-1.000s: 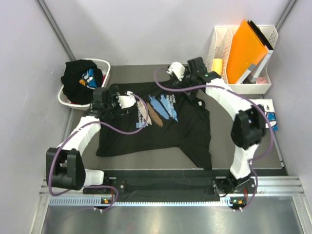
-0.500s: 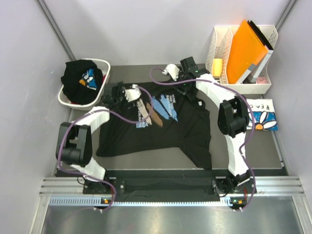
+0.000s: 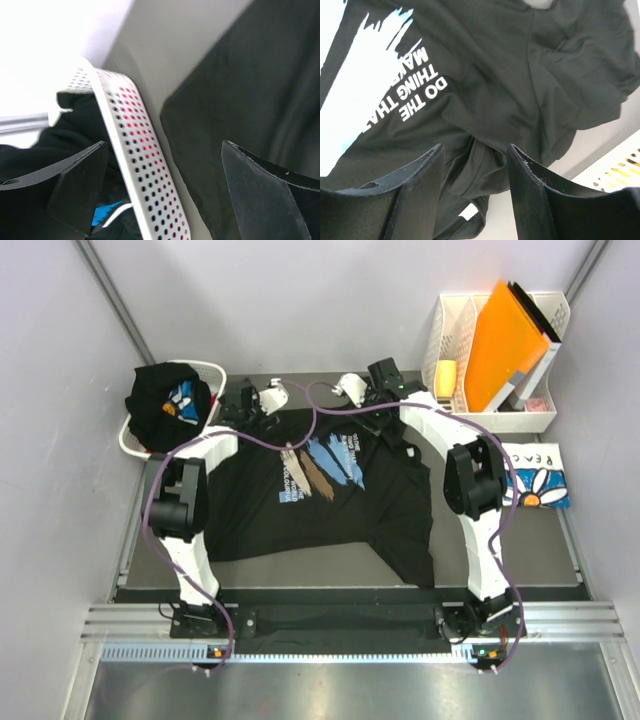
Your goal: Fold and stack the t-shirts
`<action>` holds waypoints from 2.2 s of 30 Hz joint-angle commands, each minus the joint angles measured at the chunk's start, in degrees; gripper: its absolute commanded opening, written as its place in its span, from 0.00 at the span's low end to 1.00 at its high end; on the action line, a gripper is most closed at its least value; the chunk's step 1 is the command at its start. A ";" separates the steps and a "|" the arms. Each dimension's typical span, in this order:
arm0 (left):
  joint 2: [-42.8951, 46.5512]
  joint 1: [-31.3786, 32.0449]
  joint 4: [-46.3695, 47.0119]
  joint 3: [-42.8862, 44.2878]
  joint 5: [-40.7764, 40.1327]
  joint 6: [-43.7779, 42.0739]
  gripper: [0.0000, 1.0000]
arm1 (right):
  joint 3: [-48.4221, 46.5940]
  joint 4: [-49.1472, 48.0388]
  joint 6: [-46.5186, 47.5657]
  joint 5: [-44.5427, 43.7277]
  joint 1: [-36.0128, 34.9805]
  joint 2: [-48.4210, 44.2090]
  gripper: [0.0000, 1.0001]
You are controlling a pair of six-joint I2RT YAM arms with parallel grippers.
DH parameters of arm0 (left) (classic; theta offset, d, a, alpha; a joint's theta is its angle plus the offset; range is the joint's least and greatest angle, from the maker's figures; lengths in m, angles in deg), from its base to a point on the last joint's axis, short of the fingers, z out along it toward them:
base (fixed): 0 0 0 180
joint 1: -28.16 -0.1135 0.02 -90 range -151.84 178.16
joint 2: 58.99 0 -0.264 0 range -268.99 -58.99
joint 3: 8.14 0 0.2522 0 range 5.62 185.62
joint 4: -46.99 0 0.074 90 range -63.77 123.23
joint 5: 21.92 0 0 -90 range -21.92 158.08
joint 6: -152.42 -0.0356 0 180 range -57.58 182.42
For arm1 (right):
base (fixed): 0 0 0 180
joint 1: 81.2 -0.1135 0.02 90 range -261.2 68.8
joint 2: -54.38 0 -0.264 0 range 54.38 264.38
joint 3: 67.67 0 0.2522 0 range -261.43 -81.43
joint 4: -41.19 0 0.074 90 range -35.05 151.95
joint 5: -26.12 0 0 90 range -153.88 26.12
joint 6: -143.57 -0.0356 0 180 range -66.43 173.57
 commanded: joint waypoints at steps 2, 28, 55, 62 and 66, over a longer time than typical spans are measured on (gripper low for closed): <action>-3.82 0.10 3.49 2.77 -8.43 -2.76 0.99 | -2.61 1.57 0.22 1.89 0.54 1.27 0.52; -9.35 3.53 16.94 -0.83 -17.67 -13.48 0.99 | -0.32 1.92 0.04 -2.42 3.53 0.40 0.39; -12.70 5.20 18.97 -0.39 -22.24 -17.61 0.99 | 4.69 0.17 2.68 -3.46 0.37 -1.54 0.33; -12.52 5.29 19.23 -0.57 -22.24 -18.14 0.99 | 3.28 -1.41 3.03 -5.67 0.54 0.13 0.34; -12.61 5.29 19.32 -0.57 -22.24 -18.23 0.99 | 3.46 -1.85 3.30 -5.93 0.80 0.92 0.34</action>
